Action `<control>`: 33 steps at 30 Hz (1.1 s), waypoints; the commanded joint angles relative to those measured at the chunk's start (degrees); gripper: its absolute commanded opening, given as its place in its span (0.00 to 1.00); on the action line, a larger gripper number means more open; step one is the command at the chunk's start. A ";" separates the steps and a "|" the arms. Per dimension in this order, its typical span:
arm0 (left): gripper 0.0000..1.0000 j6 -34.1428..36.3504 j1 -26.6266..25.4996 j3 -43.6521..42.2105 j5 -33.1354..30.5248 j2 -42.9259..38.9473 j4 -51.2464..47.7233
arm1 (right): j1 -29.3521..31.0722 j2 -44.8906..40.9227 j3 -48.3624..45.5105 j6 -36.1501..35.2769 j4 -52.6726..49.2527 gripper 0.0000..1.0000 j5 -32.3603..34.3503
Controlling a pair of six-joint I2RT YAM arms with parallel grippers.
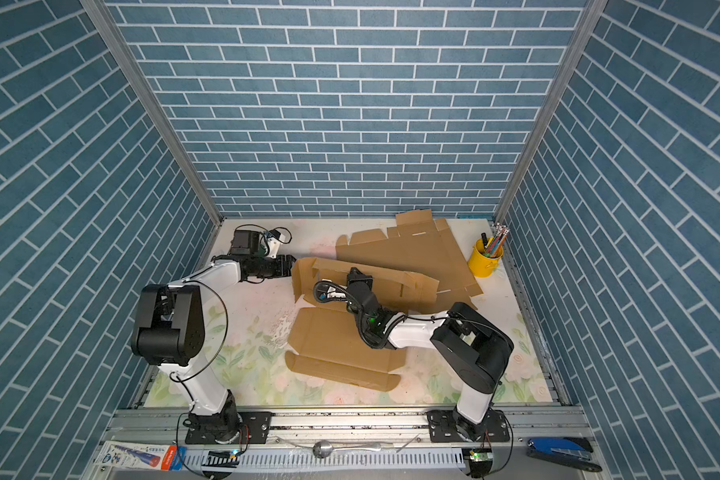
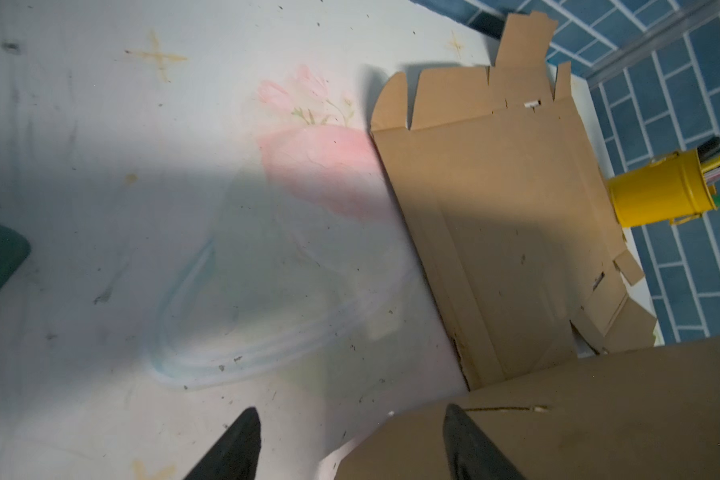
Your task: Fold the paper box
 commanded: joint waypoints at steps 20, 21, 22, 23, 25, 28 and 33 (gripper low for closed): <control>0.71 9.63 -8.16 -7.12 0.26 -8.96 -5.22 | 0.15 -0.60 -1.03 3.60 -4.34 0.00 -2.42; 0.71 9.12 -8.49 -7.38 0.68 -9.09 -4.58 | 0.11 -0.64 -0.93 4.03 -4.98 0.00 -2.65; 0.71 8.71 -8.93 -7.90 0.92 -9.34 -3.99 | 0.10 -0.73 -0.77 4.49 -5.79 0.00 -2.75; 0.71 8.33 -9.25 -8.36 0.81 -9.62 -3.65 | 0.09 -0.81 -0.70 4.68 -6.34 0.00 -2.87; 0.71 7.92 -10.01 -9.76 -0.17 -10.69 -3.40 | 0.05 -1.10 -0.74 5.05 -6.85 0.00 -2.92; 0.71 7.82 -10.29 -11.50 -2.28 -11.99 -4.45 | 0.00 -1.50 -0.83 5.24 -7.33 0.00 -3.04; 0.66 6.44 -11.37 -13.07 -5.99 -11.95 0.05 | -0.03 -1.72 -0.87 5.85 -8.05 0.00 -3.66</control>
